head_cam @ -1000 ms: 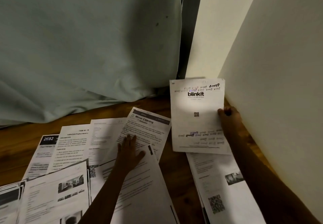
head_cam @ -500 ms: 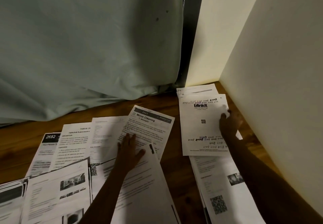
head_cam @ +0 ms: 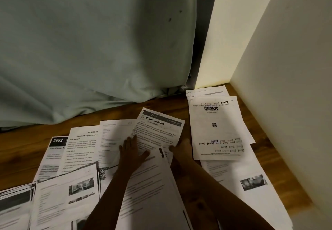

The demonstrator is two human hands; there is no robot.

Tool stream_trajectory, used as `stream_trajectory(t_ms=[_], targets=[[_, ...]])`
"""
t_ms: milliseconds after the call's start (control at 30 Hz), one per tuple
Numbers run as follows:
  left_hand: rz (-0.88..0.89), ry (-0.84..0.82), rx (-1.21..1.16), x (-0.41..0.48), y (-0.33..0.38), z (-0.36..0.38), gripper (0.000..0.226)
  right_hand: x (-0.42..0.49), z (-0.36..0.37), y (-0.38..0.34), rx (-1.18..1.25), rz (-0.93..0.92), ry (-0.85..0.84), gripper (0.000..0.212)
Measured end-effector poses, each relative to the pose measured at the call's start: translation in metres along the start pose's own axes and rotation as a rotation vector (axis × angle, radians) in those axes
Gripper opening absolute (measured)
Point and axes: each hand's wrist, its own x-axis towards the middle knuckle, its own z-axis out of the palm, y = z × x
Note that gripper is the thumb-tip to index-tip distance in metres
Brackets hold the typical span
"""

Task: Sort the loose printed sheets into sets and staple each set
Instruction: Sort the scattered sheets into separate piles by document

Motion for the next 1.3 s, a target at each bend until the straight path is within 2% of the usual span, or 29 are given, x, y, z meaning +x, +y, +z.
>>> stream_trajectory(t_ms=[100, 167, 267, 367, 467, 567, 633, 700, 833, 933, 1033, 1100, 1200, 1233, 1300], targets=[[0.016, 0.0, 0.001, 0.003, 0.003, -0.002, 0.09, 0.007, 0.009, 0.003, 0.067, 0.036, 0.019, 0.046], [0.021, -0.005, -0.003, 0.004, 0.005, -0.003, 0.09, 0.008, 0.012, 0.002, 0.071, 0.043, 0.014, 0.035], [0.035, 0.003, -0.022, 0.005, 0.011, -0.005, 0.09, 0.009, 0.011, -0.005, 0.099, -0.102, 0.034, 0.012], [0.057, 0.027, -0.044, 0.007, 0.022, -0.01, 0.087, 0.001, -0.007, -0.032, 0.132, -0.282, 0.095, 0.006], [0.099, 0.057, -0.143, 0.012, 0.043, -0.019, 0.086, 0.0, -0.046, -0.059, 0.092, -0.463, 0.177, 0.01], [0.176, 0.055, -0.309, 0.021, 0.067, -0.026, 0.091, 0.005, -0.1, -0.075, 0.043, -0.558, 0.271, 0.015], [0.207, 0.04, -0.372, 0.025, 0.083, -0.023, 0.098, 0.014, -0.138, -0.077, -0.026, -0.525, 0.334, 0.026], [0.221, -0.003, -0.366, 0.023, 0.101, -0.014, 0.09, 0.035, -0.174, -0.07, -0.132, -0.41, 0.35, 0.031], [0.222, -0.124, -0.242, 0.017, 0.135, 0.015, 0.088, 0.067, -0.212, -0.048, -0.235, -0.245, 0.259, 0.033], [0.259, -0.231, -0.226, 0.014, 0.151, 0.04, 0.096, 0.064, -0.214, -0.039, -0.328, -0.224, 0.255, 0.036], [0.266, -0.267, -0.238, 0.01, 0.159, 0.057, 0.099, 0.054, -0.21, -0.027, -0.529, -0.352, 0.322, 0.058], [0.276, -0.259, -0.27, 0.007, 0.166, 0.063, 0.095, 0.044, -0.207, -0.015, -0.68, -0.496, 0.225, 0.074], [0.239, -0.261, -0.332, 0.0, 0.177, 0.069, 0.089, 0.03, -0.199, 0.02, -1.031, -0.689, -0.167, 0.092], [0.223, -0.249, -0.352, -0.001, 0.181, 0.071, 0.088, 0.027, -0.197, 0.031, -1.153, -0.745, -0.262, 0.095], [0.208, -0.231, -0.379, -0.001, 0.186, 0.073, 0.087, 0.029, -0.197, 0.045, -1.29, -0.78, -0.348, 0.094]])
